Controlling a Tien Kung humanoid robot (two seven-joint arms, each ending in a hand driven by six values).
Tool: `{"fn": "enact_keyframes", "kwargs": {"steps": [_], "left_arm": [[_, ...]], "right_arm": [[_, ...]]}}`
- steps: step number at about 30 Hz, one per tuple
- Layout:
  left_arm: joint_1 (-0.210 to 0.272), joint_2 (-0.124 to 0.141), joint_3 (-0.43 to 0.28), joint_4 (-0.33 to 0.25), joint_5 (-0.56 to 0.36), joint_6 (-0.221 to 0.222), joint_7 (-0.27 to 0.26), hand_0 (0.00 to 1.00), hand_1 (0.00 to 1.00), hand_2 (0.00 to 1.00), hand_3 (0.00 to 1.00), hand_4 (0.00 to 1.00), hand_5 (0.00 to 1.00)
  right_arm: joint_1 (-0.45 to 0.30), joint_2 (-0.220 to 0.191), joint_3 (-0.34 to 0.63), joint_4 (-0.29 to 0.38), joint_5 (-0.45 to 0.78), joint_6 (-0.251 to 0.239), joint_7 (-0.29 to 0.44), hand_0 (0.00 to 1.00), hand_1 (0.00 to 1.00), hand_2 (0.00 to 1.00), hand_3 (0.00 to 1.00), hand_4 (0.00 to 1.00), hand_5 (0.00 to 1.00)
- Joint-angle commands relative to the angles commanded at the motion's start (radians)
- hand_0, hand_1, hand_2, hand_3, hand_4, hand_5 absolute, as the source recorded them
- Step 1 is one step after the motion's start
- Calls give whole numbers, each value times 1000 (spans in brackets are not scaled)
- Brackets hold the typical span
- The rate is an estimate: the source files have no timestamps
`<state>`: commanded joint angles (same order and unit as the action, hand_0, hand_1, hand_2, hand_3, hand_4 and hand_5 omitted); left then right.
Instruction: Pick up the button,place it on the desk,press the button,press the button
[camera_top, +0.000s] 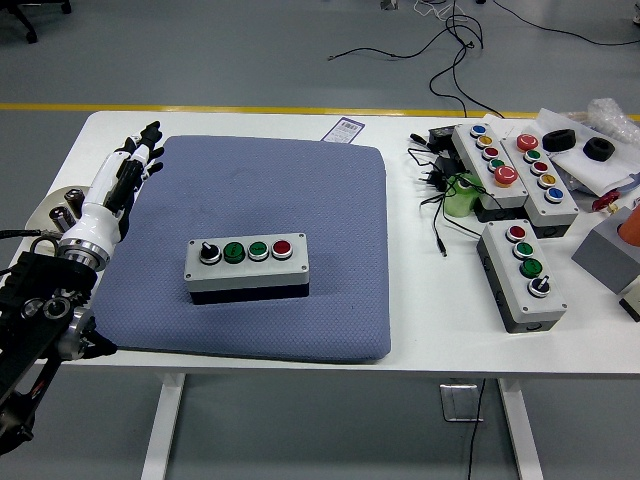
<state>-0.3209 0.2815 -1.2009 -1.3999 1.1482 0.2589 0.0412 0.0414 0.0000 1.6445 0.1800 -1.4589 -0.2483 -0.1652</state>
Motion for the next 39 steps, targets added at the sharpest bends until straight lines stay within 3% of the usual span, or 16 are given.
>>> {"fn": "enact_keyframes", "kwargs": {"steps": [10, 39], "left_arm": [[16, 8, -18, -46, 33, -13, 9, 861, 910, 950, 937, 611, 998], [20, 7, -20, -52, 91, -36, 42, 852, 904, 954, 927, 611, 998]], "right_arm": [[4, 0, 0, 0, -5, 2, -1, 554, 668, 726, 623, 307, 133], [8, 0, 7, 0, -13, 3, 2, 560, 669, 727, 623, 306, 134]]}}
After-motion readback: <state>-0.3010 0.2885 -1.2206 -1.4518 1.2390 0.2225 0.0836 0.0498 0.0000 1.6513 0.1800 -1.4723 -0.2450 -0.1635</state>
